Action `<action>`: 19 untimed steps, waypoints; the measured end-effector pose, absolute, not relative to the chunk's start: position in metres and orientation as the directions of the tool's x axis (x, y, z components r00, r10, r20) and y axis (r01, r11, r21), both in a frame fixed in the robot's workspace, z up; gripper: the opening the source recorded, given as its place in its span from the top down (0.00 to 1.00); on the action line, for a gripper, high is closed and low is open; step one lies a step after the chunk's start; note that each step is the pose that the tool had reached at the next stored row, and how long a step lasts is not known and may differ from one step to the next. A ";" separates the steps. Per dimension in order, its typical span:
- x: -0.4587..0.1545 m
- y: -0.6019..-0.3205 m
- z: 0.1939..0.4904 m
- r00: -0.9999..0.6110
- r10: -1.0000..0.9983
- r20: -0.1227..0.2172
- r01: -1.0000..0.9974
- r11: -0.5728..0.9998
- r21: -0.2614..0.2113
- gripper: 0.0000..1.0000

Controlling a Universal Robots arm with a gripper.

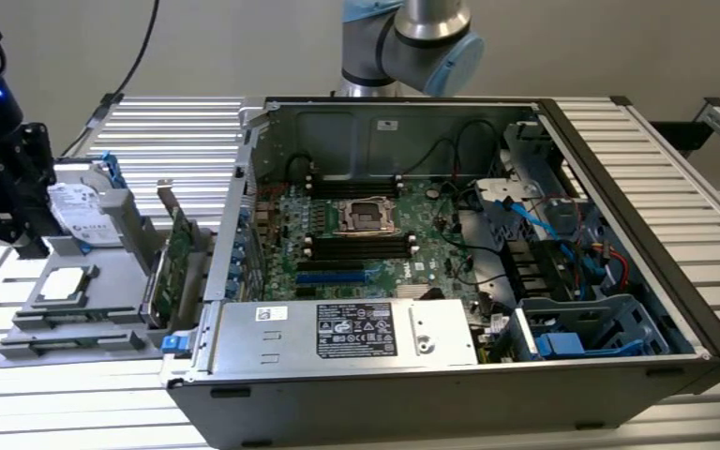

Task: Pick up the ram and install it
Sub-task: 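Pick up the ram and move it above insertion slot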

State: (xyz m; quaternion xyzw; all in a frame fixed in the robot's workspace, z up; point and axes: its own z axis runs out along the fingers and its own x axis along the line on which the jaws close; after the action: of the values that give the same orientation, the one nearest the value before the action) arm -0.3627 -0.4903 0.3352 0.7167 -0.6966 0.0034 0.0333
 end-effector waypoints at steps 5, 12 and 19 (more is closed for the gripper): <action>-0.365 -0.495 0.326 0.036 -0.998 0.051 -0.998 -0.034 0.043 0.64; -0.369 -0.502 0.313 0.045 -0.998 0.050 -0.998 -0.042 0.043 0.64; -0.373 -0.507 0.301 0.054 -0.997 0.050 -0.998 -0.052 0.043 0.64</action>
State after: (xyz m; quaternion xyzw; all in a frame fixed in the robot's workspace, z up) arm -0.3735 -0.5070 0.3007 0.7254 -0.6876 0.0033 0.0327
